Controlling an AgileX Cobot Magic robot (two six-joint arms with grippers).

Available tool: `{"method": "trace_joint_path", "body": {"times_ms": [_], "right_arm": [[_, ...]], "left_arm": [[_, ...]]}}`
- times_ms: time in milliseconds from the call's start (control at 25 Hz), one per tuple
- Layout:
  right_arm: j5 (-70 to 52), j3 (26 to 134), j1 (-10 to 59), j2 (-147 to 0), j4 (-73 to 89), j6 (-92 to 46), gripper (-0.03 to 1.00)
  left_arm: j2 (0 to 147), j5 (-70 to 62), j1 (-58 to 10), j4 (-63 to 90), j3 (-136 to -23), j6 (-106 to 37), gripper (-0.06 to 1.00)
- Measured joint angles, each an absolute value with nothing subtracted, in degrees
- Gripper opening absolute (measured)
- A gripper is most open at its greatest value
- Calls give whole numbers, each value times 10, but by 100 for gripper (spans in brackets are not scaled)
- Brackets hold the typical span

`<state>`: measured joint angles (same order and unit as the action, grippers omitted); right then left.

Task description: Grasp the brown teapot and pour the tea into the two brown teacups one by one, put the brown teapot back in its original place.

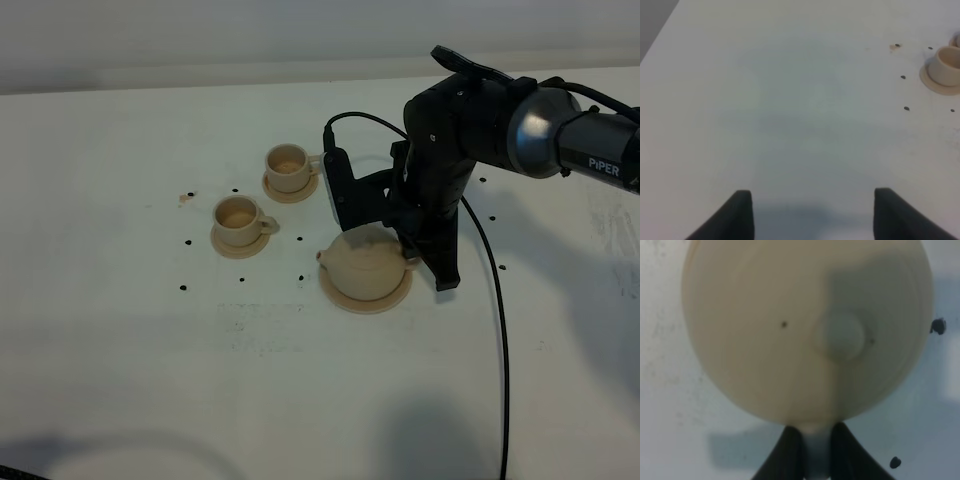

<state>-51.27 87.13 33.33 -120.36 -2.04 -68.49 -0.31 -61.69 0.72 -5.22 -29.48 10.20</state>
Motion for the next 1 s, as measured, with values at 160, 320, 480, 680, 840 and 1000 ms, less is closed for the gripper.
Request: {"method": "trace_joint_path", "body": {"times_ms": [160, 320, 480, 680, 840, 1000], "right_arm": [[-515, 872, 333, -1204, -20, -680, 10], [-527, 873, 333, -1204, -18, -665, 10], [-559, 886, 333, -1204, -13, -640, 10], [-604, 911, 334, -1205, 0, -615, 10], [-608, 911, 334, -1205, 6, -600, 10], [-608, 911, 334, -1205, 14, -580, 10]], "left_arm": [[-3, -617, 7, -52, -295, 102, 50], [-3, -617, 7, -52, -295, 102, 50], [-3, -617, 7, -52, -295, 102, 50], [-3, -617, 7, -52, -295, 102, 50], [-3, -617, 7, -52, -295, 102, 50], [-3, -617, 7, -52, -295, 102, 50]]}}
